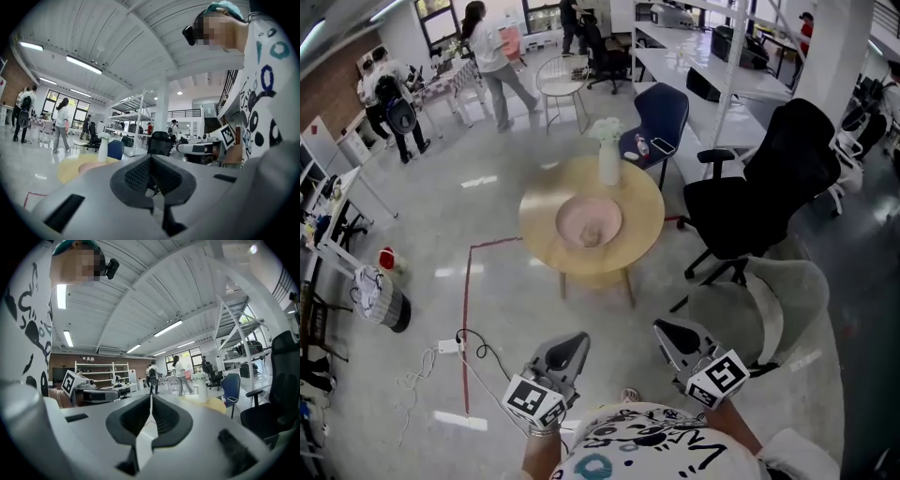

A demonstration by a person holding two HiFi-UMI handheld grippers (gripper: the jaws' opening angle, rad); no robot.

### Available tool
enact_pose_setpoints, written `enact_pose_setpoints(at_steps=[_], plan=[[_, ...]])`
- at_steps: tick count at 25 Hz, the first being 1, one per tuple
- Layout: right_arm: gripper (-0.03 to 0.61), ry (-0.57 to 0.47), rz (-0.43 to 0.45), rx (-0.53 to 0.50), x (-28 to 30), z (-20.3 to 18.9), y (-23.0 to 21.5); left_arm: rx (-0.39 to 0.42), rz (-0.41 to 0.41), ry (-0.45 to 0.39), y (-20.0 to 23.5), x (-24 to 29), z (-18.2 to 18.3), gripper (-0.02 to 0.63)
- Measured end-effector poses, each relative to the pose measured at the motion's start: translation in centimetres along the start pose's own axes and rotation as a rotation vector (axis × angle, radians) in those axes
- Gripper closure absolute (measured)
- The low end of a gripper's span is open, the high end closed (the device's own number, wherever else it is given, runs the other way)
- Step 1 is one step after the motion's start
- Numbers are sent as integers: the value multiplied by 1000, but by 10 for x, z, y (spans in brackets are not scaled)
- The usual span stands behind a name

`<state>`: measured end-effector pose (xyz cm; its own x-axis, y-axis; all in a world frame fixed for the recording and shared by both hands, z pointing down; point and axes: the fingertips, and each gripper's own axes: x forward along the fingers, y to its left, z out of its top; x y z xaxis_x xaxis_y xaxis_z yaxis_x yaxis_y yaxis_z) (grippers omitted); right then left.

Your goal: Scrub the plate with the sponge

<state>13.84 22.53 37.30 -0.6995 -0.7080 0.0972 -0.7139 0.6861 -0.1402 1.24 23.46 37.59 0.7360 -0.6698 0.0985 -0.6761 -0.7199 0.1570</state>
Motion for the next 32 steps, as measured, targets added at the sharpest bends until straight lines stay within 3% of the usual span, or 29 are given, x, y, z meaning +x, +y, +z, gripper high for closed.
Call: enact_pose_setpoints(at_steps=[17, 32], plan=[[549, 29, 39, 52, 28, -14, -51, -13, 49, 52, 16, 36, -16, 598], [549, 23, -2, 43, 115, 4, -85, -6, -16, 60, 106, 76, 7, 598]])
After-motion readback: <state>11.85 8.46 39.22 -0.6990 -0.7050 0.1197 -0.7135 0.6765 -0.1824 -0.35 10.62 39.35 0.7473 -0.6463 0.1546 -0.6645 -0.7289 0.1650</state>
